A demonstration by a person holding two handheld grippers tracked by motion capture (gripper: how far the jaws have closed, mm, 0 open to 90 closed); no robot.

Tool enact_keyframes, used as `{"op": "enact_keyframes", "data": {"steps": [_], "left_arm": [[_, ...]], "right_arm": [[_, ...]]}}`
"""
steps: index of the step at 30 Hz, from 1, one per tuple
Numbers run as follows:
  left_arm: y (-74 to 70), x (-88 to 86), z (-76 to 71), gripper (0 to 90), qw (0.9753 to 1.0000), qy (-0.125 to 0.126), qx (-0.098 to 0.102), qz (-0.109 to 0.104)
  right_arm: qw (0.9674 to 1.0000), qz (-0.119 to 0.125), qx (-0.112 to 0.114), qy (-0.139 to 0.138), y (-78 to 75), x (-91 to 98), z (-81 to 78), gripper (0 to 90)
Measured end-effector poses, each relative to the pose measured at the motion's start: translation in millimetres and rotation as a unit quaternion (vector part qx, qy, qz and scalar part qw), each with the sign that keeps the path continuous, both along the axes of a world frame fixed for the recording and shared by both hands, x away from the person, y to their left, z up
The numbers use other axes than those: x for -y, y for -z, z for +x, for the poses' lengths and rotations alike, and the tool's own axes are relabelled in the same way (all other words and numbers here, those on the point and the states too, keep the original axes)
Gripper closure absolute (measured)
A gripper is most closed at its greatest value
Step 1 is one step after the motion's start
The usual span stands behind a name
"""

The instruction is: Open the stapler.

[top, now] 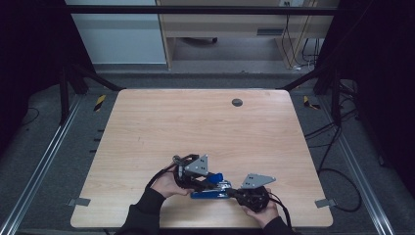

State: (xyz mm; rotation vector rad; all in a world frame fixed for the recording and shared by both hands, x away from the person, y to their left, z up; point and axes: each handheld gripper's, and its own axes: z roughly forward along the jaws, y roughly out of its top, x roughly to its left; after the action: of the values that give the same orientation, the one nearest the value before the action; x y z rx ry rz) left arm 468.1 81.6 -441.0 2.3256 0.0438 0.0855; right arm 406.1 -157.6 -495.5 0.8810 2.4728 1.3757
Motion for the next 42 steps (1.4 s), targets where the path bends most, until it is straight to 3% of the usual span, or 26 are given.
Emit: {"op": "enact_keyframes", "data": {"steps": [2, 5, 17, 23, 34, 38, 42], "left_arm": [[0.4, 0.5, -0.2, 66.1, 1.0000, -0.001, 0.000, -0.001], [0.6, 0.7, 0.0, 66.1, 1.0000, 0.001, 0.001, -0.001], [1.5, 2.0, 0.4, 66.1, 1.0000, -0.001, -0.002, -0.003], [1.6, 2.0, 0.7, 66.0, 1.0000, -0.001, -0.004, -0.003], [0.9, 2.1, 0.8, 65.3, 1.0000, -0.004, -0.003, 0.001], [-3.3, 0.1, -0.6, 59.6, 0.9998, -0.012, -0.003, -0.017], [-12.4, -1.9, -5.2, 54.7, 0.9999, -0.015, 0.004, -0.003]], "right_arm": [[1.0000, 0.004, 0.003, 0.001, -1.9, 1.0, -0.2, 90.0], [0.9993, 0.032, 0.020, 0.007, -12.3, 8.6, 0.8, 90.0], [0.9971, 0.056, 0.052, -0.005, -26.2, 5.6, 9.4, 90.0], [0.9970, 0.058, 0.048, -0.021, -26.4, 0.0, 12.3, 90.0], [0.9974, 0.051, 0.047, -0.023, -26.3, -3.0, 12.7, 90.0], [0.9973, 0.052, 0.046, -0.023, -26.1, -3.2, 12.5, 90.0], [0.9973, 0.052, 0.046, -0.021, -25.9, -3.1, 12.1, 90.0]]}}
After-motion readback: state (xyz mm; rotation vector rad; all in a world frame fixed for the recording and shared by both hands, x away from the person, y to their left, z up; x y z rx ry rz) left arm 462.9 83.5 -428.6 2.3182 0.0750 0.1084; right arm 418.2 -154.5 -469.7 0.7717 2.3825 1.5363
